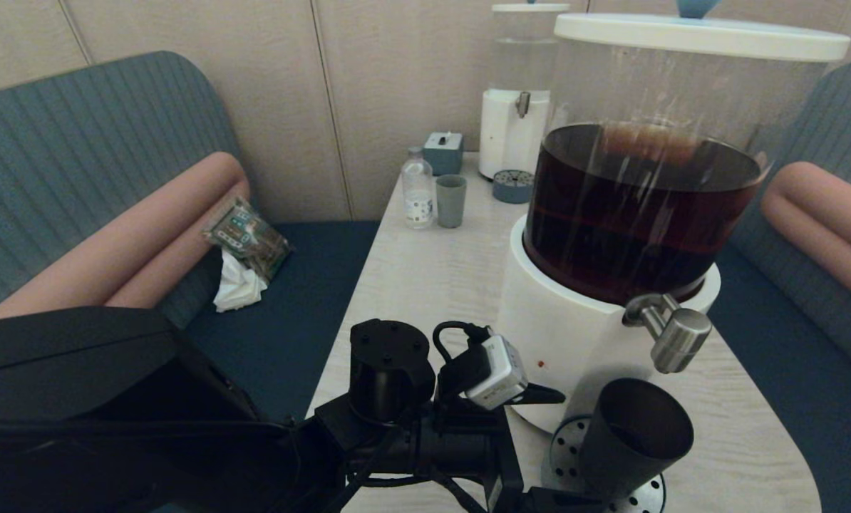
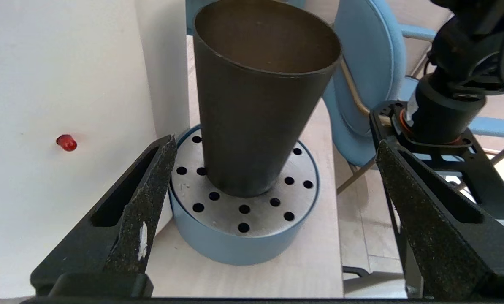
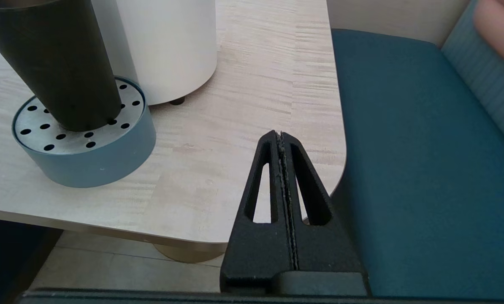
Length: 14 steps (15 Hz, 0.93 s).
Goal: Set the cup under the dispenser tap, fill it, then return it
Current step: Place the cup next to the water dispenser
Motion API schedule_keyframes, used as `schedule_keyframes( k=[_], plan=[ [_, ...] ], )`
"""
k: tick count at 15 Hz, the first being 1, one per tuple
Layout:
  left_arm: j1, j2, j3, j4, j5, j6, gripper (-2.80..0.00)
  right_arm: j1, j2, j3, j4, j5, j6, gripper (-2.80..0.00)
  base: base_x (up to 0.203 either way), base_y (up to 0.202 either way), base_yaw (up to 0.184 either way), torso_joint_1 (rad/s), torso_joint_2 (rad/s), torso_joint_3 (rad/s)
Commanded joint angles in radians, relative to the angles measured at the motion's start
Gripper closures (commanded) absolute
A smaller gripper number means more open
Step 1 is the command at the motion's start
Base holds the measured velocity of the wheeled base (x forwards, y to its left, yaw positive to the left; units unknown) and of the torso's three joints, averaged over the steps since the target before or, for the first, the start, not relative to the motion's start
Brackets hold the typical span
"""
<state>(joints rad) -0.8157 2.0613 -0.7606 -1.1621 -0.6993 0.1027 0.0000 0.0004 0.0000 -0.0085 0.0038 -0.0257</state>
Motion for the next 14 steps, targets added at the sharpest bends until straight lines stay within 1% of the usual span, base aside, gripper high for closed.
schedule_keyframes(
  k=[1, 6, 14],
  plan=[
    [0.000, 0.023, -0.018, -0.007, -0.002, 0.000, -2.80, 0.000, -0.005, 0.007, -0.001, 0.000, 0.000, 0.00, 0.000, 0.000, 0.000, 0.000, 0.00, 0.000],
    [-0.005, 0.063, -0.074, -0.007, 0.009, -0.004, -2.80, 0.000, -0.005, 0.008, 0.000, 0.001, 0.000, 0.00, 0.000, 0.000, 0.000, 0.000, 0.00, 0.000],
    [-0.006, 0.106, -0.115, -0.006, 0.010, -0.001, -2.80, 0.000, -0.005, 0.008, -0.001, 0.000, 0.000, 0.00, 0.000, 0.000, 0.000, 0.000, 0.00, 0.000]
  ],
)
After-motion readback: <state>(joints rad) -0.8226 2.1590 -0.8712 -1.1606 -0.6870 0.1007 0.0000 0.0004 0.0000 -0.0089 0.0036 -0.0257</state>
